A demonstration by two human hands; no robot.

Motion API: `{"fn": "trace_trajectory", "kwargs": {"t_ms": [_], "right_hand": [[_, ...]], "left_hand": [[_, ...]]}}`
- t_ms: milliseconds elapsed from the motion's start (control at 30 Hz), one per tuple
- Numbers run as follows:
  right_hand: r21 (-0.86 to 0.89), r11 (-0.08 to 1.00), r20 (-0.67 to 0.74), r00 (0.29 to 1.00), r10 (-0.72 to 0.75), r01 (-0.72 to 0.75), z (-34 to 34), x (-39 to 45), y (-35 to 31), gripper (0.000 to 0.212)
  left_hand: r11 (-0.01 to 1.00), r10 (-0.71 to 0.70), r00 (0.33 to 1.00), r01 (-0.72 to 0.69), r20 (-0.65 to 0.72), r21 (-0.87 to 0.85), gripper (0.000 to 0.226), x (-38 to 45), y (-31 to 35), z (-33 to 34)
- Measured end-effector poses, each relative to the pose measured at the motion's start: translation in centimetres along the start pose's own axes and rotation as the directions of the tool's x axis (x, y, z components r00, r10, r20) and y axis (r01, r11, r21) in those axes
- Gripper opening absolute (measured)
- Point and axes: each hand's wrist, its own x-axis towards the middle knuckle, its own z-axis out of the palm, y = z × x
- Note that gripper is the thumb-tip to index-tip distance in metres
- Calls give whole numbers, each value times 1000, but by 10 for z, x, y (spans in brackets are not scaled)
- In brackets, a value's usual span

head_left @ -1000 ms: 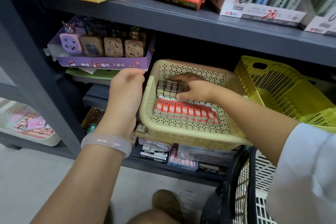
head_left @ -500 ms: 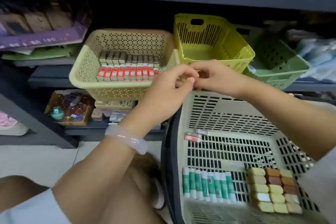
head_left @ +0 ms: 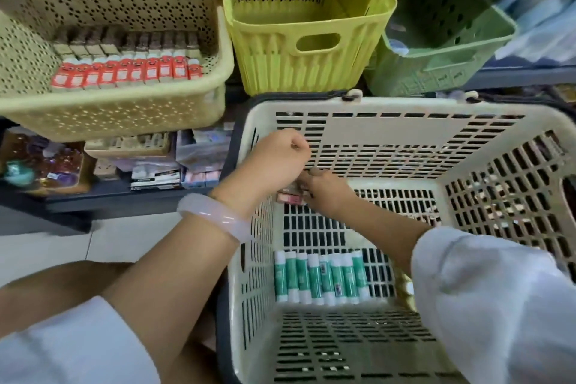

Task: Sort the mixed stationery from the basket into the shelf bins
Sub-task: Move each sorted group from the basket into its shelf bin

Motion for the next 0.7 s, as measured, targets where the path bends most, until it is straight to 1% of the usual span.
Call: {"fn": "trace_trajectory", "kwargs": {"t_ms": [67, 133, 200, 233, 333, 400, 467, 533, 600, 700], "right_hand": [[-87, 995, -69, 996, 51, -57, 22, 6, -10, 42], [-140, 989, -132, 990, 39, -58, 39, 11, -16, 45], [-135, 990, -185, 983, 16, -42, 46, 11, -14, 45], [-141, 990, -188, 982, -8, -18, 48, 9, -11, 46], [-243, 967, -160, 980, -119, 78, 54, 4, 4, 47], [-250, 966, -152, 983, -103, 63, 56, 1, 9, 46], [-222, 974, -120, 990, -71, 43, 55, -1, 8, 43], [-176, 983, -81, 994, -69, 54, 49, -4, 3, 43], [-77, 994, -66, 994, -82, 77, 33, -9, -1, 44], [87, 982, -140, 978, -156, 169, -15, -20, -6, 43]], "left_hand": [[998, -10, 1000, 11, 17, -67, 18, 2, -2, -2], [992, -19, 999, 22, 31, -123, 21, 3, -3, -3], [985, -30, 999, 36, 38, -171, 21, 4, -2, -4], [983, -33, 999, 40, 39, -177, 21, 4, -1, -5], [981, -40, 998, 47, 38, -189, 20, 3, -1, -5], [978, -39, 998, 47, 44, -201, 19, 2, -1, -5], [978, -33, 998, 41, 46, -203, 19, 1, 0, -6], [979, -25, 999, 34, 44, -203, 19, 0, 0, -7], [977, -17, 999, 24, 37, -212, 18, -2, 1, -8], [970, -4, 1000, 1, -13, -244, 16, -6, 2, -9]]}}
